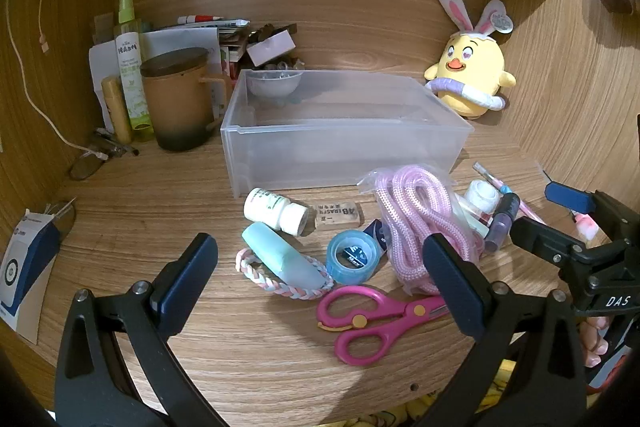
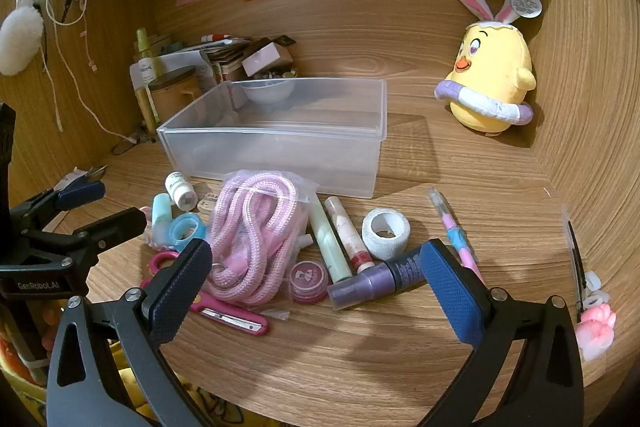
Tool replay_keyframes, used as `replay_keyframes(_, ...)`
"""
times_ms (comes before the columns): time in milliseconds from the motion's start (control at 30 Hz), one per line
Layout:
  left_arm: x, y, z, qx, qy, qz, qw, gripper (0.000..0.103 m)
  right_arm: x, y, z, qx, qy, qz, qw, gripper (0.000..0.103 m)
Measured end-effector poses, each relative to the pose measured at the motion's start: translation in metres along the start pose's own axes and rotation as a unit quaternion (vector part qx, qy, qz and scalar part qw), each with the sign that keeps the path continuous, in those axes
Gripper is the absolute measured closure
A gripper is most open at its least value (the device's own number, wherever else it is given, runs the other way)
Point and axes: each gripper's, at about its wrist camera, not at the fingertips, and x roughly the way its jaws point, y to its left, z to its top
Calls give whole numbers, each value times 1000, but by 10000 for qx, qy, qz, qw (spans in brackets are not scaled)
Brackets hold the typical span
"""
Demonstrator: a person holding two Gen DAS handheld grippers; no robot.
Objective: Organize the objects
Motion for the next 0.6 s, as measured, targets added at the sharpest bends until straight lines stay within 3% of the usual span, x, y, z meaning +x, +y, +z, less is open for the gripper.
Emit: replay_keyframes(600, -2, -3, 0, -12, 4, -4, 10000, 0, 0, 1, 0, -2, 14, 10, 10000, 0)
